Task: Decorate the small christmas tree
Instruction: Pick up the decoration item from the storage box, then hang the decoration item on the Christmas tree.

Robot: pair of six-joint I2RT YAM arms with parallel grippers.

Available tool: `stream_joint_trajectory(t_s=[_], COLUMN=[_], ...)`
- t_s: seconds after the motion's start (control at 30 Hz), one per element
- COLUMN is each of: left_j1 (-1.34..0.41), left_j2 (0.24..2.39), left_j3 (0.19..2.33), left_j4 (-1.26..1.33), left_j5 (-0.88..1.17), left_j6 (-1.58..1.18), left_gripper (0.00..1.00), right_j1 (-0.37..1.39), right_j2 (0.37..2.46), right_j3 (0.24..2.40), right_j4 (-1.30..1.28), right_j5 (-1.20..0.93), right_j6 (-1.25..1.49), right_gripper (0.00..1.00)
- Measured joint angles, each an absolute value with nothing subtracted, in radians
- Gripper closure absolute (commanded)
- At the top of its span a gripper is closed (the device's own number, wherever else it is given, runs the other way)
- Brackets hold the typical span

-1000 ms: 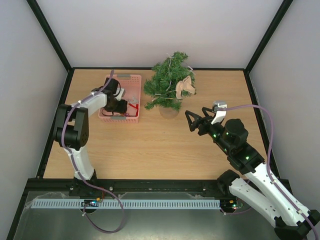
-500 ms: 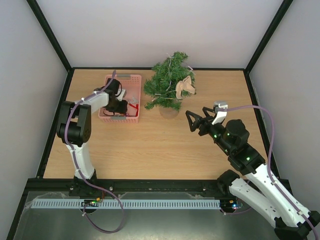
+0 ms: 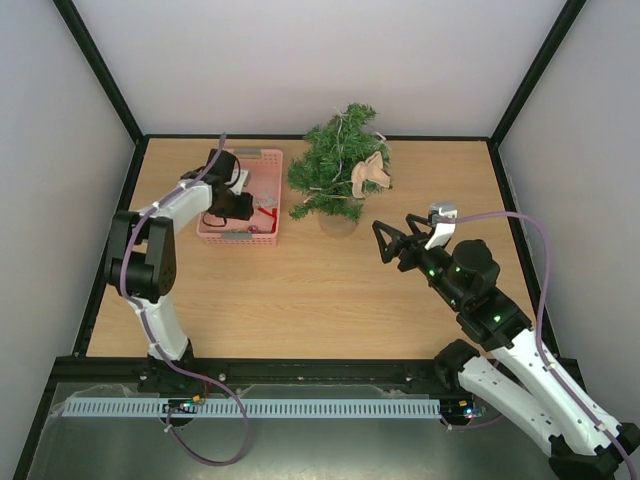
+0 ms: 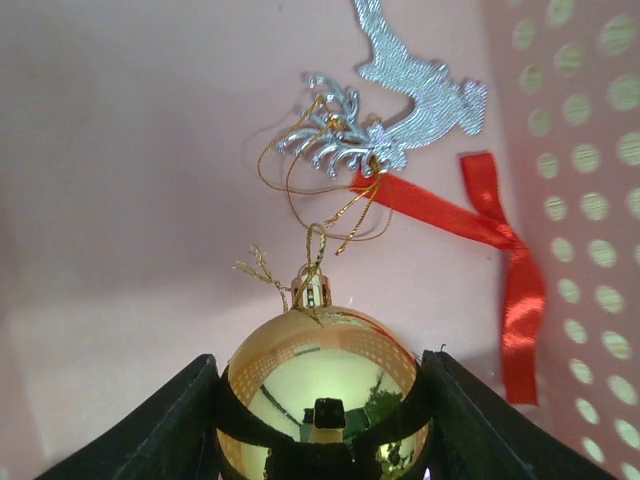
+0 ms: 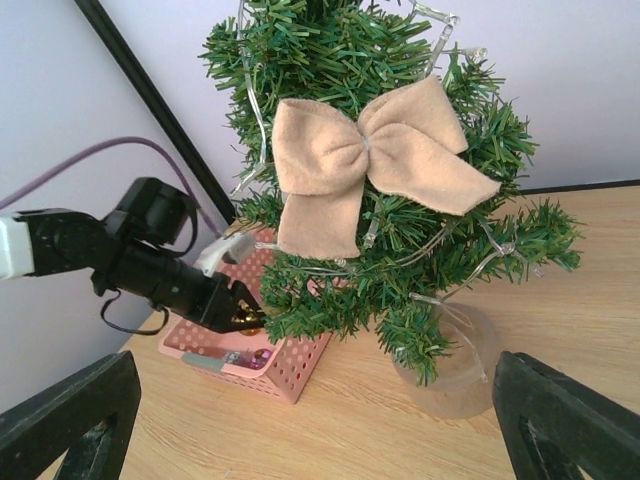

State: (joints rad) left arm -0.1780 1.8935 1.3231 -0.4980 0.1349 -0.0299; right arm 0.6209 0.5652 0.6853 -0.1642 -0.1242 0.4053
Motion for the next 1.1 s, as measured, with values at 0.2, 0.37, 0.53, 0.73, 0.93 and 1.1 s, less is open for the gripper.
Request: stream_joint_trajectory(t_s=[0.2, 0.37, 0.53, 0.73, 0.93, 1.1], left_j1=[-0.178, -0.189, -0.248, -0.285, -0.293, -0.327], left_j2=[1.771, 1.645, 1.525, 1.424, 1.324, 1.233], left_j3=[1.303, 1.268, 1.261, 1.227, 1.143, 1.098], left_j4=[-0.514, -0.526, -0.535, -0.529, -0.509, -0.489], left_j5=[0.137, 0.169, 0.204, 0.329, 0.521, 0.64], left_j6=[-0.035, -0.05, -0.055, -0.06, -0.054, -0.048], left_gripper=[0.62, 0.63, 0.63, 0.64, 0.67, 0.67], right_j1=[0.621, 0.621, 0.621, 0.621, 0.621, 0.621], right_j2=[0.58, 0.594, 0.611, 0.657, 0.676, 0.709], right_j3=[0.685, 0.69, 0.705, 0.752, 0.758, 0.758], right_j4=[-0.165, -0.168, -0.109, -0.041, 0.011, 0.065], right_j5=[-0.125, -0.13, -0.19, -0.263, -0.344, -0.414], right_j6=[0.41, 0.412, 0.46, 0.484, 0.485, 0.533], right_gripper=[0.07, 0.1, 0.14, 0.21, 0.3, 0.42])
